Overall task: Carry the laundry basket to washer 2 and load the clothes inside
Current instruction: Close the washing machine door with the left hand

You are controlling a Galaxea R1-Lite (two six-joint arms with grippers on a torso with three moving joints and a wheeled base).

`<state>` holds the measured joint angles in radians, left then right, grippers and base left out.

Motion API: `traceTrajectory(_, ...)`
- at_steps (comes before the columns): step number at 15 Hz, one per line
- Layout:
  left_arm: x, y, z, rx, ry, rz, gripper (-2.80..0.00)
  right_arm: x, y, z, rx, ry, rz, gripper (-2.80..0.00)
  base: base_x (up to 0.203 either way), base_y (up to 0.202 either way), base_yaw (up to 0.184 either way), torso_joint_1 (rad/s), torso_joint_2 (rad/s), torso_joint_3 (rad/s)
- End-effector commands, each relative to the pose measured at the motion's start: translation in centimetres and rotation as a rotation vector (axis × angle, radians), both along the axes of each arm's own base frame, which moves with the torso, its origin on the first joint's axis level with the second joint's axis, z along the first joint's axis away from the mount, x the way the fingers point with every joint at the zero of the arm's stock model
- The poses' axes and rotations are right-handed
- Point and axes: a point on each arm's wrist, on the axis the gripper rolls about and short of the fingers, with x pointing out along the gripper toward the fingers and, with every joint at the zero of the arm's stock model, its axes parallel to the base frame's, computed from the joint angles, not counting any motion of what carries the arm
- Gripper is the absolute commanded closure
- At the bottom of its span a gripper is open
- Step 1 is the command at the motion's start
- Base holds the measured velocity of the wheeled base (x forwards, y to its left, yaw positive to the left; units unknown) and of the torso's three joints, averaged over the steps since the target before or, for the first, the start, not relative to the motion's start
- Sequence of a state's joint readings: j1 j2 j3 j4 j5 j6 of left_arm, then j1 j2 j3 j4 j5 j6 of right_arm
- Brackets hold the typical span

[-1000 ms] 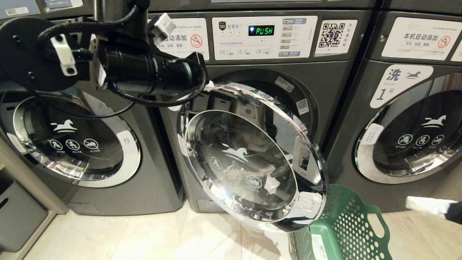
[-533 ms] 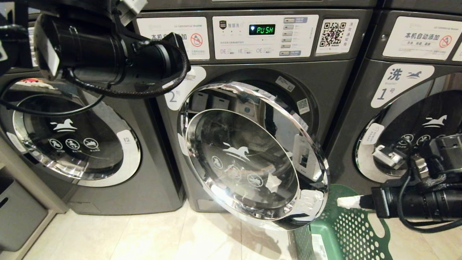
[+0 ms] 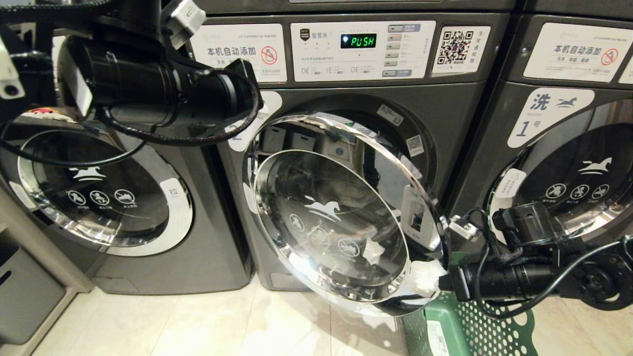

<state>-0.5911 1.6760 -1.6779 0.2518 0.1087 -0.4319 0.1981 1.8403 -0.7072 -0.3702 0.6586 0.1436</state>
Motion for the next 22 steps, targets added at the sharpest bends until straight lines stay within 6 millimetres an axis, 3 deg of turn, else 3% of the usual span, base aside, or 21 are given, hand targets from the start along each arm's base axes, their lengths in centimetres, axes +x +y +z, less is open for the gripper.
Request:
traceTrajectory(1, 0.3, -0.2, -0.3, 0.004, 0.01, 0.0, 0.0, 1.8, 0.4, -2.1, -0.021, -0.045, -0.03, 0.0, 0.0, 0.0, 0.0, 0.0, 0.0, 0.0)
traceTrajectory(9, -1.1, 0.6, 0.6, -0.007, -0.008, 0.0, 0.0, 5.1, -0.1, -2.2, -0.111, -0.306, -0.284, 0.0, 0.0, 0.0, 0.0, 0.0, 0.0, 0.0)
traceTrajectory(14, -1.5, 0.8, 0.5, 0.0, 0.0, -0.001, 0.0, 6.1, -3.0, 0.7, -0.133, -0.409, -0.413, 0.0, 0.0, 0.0, 0.0, 0.0, 0.0, 0.0)
traceTrajectory(17, -1.2, 0.6, 0.0, 0.011, 0.014, 0.001, 0.0, 6.2, -4.7, 1.3, -0.14, -0.428, -0.464, 0.0, 0.0, 0.0, 0.0, 0.0, 0.0, 0.0)
traceTrajectory(22, -1.2, 0.6, -0.3, 0.021, 0.021, 0.0, 0.0, 7.0, -5.0, 1.4, -0.127, -0.437, -0.466, 0.0, 0.0, 0.0, 0.0, 0.0, 0.0, 0.0)
